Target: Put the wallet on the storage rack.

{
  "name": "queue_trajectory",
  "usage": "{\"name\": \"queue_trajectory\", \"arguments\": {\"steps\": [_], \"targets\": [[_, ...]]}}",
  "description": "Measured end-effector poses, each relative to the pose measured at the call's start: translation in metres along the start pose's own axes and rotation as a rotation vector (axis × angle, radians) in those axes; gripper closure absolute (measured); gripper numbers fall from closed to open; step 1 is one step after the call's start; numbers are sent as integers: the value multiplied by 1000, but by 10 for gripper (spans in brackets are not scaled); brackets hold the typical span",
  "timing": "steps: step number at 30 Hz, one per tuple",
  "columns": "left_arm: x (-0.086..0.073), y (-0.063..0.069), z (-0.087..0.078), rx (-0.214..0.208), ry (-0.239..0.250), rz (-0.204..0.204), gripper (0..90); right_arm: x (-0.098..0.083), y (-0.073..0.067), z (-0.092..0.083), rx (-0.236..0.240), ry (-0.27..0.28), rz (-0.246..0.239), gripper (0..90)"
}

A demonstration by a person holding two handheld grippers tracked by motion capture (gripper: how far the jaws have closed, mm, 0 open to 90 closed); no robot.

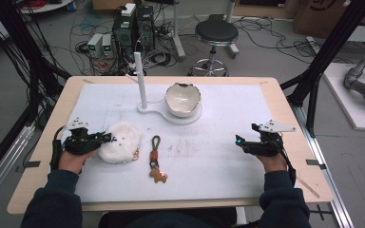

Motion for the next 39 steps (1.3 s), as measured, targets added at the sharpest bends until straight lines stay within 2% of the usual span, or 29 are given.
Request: {"name": "queue_trajectory", "arguments": {"steps": [1, 3, 7, 13, 14, 15, 16, 18, 23, 24, 25, 26, 27, 28, 29, 33, 34, 35, 36, 37, 39], "targets": [[0, 0, 0, 0, 0, 0, 773, 0, 0, 0, 4, -4, -1, 179], [6, 6, -4, -19, 60, 12, 774, 0, -1, 0, 8, -1, 0, 179], [16, 21, -11, -55, 139, 59, 777, 4, -6, 1, 45, 11, 5, 179], [29, 44, -14, -83, 199, 140, 780, 15, -24, 4, 113, 34, -33, 179], [32, 48, -14, -85, 204, 150, 781, 17, -28, 6, 126, 36, -36, 179], [37, 55, -12, -105, 215, 169, 781, 22, -36, 9, 155, 35, -54, 179], [37, 55, -12, -105, 215, 169, 781, 22, -36, 9, 155, 35, -54, 179], [41, 65, -6, -124, 226, 192, 781, 26, -45, 13, 183, 33, -74, 179], [48, 94, 17, -173, 216, 252, 782, 40, -68, 25, 269, 38, -103, 179], [51, 105, 25, -196, 209, 275, 783, 44, -76, 30, 298, 42, -113, 180], [51, 105, 25, -196, 209, 275, 782, 44, -76, 30, 298, 42, -113, 180], [52, 110, 28, -207, 206, 287, 782, 46, -79, 31, 318, 44, -117, 192], [55, 121, 33, -231, 206, 308, 783, 50, -86, 32, 354, 56, -128, 266], [56, 126, 35, -242, 206, 316, 783, 51, -89, 32, 362, 64, -143, 265], [56, 126, 35, -242, 206, 316, 783, 53, -92, 32, 373, 66, -149, 266], [56, 144, 46, -284, 195, 352, 782, 55, -99, 35, 403, 63, -166, 273], [55, 148, 49, -291, 190, 363, 783, 55, -102, 37, 448, 52, -164, 284], [55, 151, 51, -299, 190, 371, 783, 55, -102, 37, 448, 52, -164, 284], [56, 156, 53, -317, 195, 378, 783, 56, -105, 39, 495, 46, -163, 341], [56, 156, 53, -317, 195, 378, 782, 56, -105, 39, 495, 46, -163, 341], [56, 158, 55, -327, 201, 379, 782, 55, -108, 42, 525, 24, -169, 362]]}}
Point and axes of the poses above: each handheld gripper's, and its own axes: z roughly forward along the jaws, x roughly out of its top, y roughly to its right, the point moved 4 cm from there along z, roughly forward along the jaws, and after that the axes turned 15 degrees about -y, right-handed, at the moved point
